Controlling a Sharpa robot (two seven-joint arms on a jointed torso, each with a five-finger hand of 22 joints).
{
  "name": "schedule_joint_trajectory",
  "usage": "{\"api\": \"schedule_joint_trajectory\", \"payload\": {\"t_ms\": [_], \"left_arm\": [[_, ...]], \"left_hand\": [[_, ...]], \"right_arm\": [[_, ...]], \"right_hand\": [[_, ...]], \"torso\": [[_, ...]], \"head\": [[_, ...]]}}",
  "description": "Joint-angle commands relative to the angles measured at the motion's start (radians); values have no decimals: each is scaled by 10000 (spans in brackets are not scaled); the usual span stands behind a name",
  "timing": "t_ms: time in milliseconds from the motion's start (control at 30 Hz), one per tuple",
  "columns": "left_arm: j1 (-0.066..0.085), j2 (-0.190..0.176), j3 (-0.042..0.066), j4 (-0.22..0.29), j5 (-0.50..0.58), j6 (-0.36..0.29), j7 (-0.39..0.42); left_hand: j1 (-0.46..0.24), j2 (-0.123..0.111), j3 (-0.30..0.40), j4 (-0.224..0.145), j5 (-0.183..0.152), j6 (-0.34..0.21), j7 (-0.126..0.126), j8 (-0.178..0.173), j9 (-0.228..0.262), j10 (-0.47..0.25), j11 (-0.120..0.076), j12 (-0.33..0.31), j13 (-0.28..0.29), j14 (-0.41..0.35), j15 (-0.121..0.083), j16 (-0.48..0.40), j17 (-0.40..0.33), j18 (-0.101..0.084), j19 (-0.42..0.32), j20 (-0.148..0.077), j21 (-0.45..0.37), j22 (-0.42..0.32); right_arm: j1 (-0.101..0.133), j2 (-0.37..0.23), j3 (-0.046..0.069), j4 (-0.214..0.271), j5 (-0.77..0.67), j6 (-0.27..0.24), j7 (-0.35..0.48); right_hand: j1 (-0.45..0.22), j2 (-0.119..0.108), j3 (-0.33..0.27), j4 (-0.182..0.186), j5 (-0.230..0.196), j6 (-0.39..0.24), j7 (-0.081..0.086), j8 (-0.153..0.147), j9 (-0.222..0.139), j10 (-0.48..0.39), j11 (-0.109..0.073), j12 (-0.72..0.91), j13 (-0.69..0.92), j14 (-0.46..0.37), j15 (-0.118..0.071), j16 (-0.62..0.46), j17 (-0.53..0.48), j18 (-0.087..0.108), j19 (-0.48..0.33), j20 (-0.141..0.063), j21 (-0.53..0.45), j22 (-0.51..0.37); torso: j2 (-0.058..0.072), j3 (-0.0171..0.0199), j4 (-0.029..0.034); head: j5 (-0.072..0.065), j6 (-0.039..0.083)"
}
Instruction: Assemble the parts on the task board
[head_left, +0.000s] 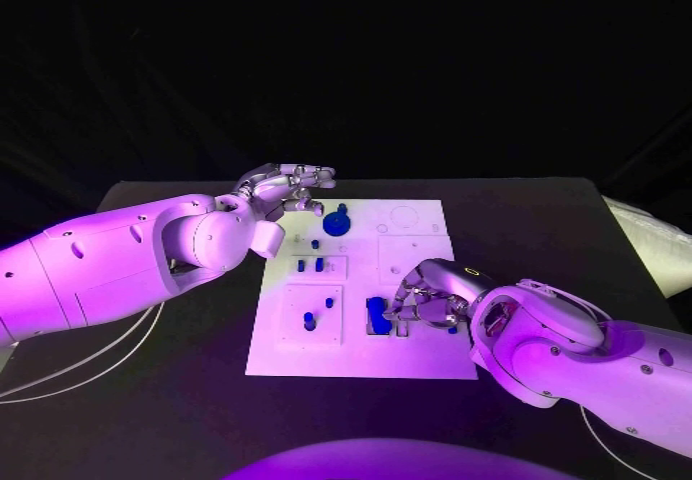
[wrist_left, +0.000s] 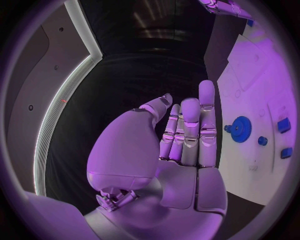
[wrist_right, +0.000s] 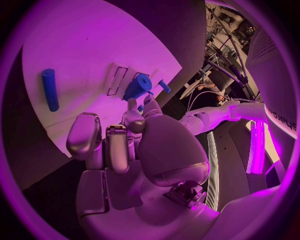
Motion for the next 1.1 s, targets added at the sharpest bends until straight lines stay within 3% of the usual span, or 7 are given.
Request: {"api": "schedule_joint_trajectory", "payload": {"t_ms": [33, 267, 567, 1100], "left_arm": [[1, 21, 3, 23, -31, 192, 28], [1, 33, 2, 23, -33, 180, 22], [1, 32, 2, 21, -34, 161, 11], [1, 18, 2, 15, -35, 176, -18]], "left_hand": [[47, 4, -13, -51, 8, -71, -19, 35, 7, -45, 9, 59, -10, -39, 0, 34, -9, 95, -8, 47, -32, -14], [47, 4, -13, -51, 8, -71, -19, 35, 7, -45, 9, 59, -10, -39, 0, 34, -9, 95, -8, 47, -32, -14], [47, 4, -13, -51, 8, -71, -19, 35, 7, -45, 9, 59, -10, -39, 0, 34, -9, 95, -8, 47, -32, -14], [38, 16, -16, -44, 11, -103, -14, 59, 4, -80, 15, 80, -20, -48, 6, 36, -29, 93, -12, 51, -35, -19]], "right_arm": [[-14, 13, 0, 20, 149, 314, 234], [-16, 126, 0, -95, 154, 381, 236], [-57, 415, -7, -283, 20, 930, 189], [-134, 486, -8, -304, -401, -98, 256]], "right_hand": [[148, 55, -5, -99, -108, 82, -7, 49, 16, 79, -27, 54, 41, 693, -101, 48, 622, -106, 40, -18, 64, 22], [358, 234, 137, -235, -334, 101, -27, 19, 14, 107, -44, 64, 103, 697, -115, 73, 671, -110, 42, -32, 83, 57], [762, 380, 454, -578, -745, 171, -83, -18, 12, 218, -91, 206, 318, 729, -149, 192, 886, -118, 49, -61, 116, 119], [805, 401, 565, -677, -948, 222, -87, -42, 9, 280, -98, 247, 402, 742, -157, 241, 976, -132, 72, -73, 156, 200]], "torso": [[6, -6, 6], [2, -9, 12], [-2, -5, -5], [-7, -2, 2]], "head": [[11, -14], [11, -42], [26, -87], [40, -117]]}}
